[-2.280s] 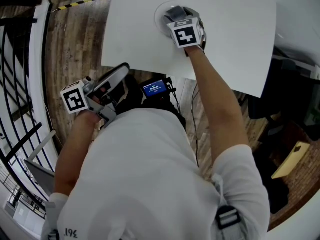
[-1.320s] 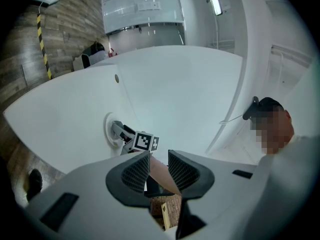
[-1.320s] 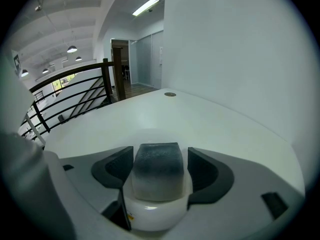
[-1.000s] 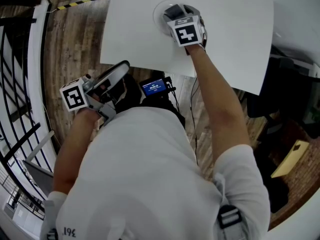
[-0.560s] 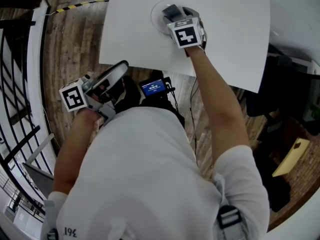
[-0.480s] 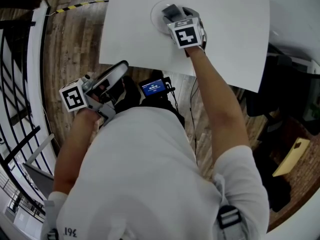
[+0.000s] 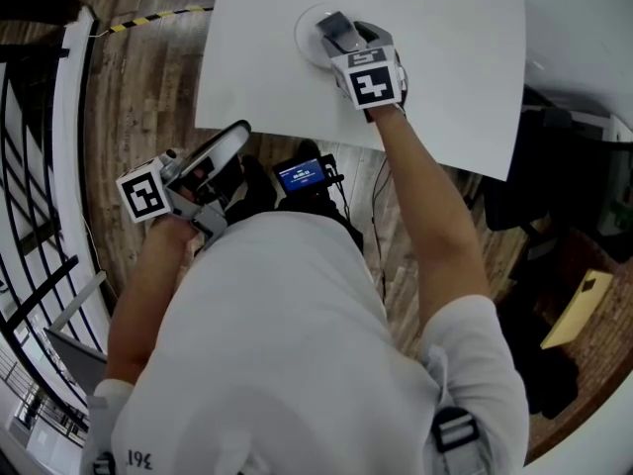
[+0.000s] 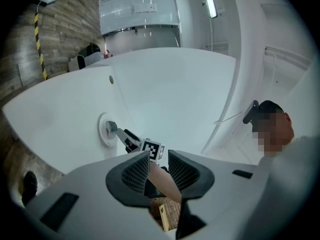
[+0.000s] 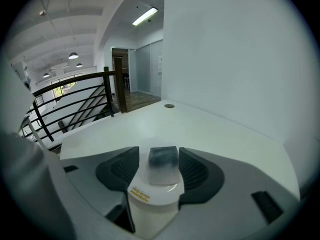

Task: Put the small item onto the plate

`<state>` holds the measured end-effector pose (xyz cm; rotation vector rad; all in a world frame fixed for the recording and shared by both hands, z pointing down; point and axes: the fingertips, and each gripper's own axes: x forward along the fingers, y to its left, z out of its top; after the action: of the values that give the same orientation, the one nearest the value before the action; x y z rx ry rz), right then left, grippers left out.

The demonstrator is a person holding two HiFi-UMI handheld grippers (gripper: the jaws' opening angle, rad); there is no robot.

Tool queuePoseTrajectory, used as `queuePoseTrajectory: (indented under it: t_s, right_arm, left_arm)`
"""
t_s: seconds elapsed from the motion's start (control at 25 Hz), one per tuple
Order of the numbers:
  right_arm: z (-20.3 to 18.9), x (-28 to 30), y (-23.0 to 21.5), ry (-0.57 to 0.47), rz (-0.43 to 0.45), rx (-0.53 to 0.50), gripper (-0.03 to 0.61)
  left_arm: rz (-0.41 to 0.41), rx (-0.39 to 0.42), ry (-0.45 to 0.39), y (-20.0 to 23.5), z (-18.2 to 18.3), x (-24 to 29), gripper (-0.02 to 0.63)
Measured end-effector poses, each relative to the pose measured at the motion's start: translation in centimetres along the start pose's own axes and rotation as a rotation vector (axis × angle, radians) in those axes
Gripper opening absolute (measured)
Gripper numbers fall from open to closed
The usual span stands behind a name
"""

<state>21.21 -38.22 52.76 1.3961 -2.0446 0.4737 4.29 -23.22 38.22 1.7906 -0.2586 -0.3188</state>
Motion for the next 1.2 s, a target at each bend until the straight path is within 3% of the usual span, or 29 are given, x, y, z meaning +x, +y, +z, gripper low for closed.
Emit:
queuePoseTrajectory:
  t_s: [0.12, 0.28, 0.4, 0.88, 1.2]
  right_arm:
    - [0.3, -0.8, 0.4, -0.005, 0.002, 0.001, 0.203]
    - [0.3, -2.3, 1.0, -0.017, -0.003, 0.002, 0.065]
    - [0.6, -3.8, 1.8, -0.035, -0.001, 0.015, 0.002]
    - [5.6, -11.7, 6.0, -0.214, 0.033, 0.090, 0.002]
    - [8.7, -19.1, 9.1, -0.353, 0.074, 0.220, 0.002]
  left_arm:
    - [-0.010, -0.001, 0.000, -0.3, 0.0, -0.1, 0.117]
    - [-0.026, 0.001, -0.006, -0.7, 0.1, -0.3, 0.117]
    - [-0.042, 0.005, -0.011, -1.2, 0.4, -0.6, 0.117]
    - [-0.131, 0.040, -0.023, -4.5, 2.2, -1.5, 0.117]
    - [-0.201, 0.070, -0.051, -7.7, 3.2, -3.5, 0.117]
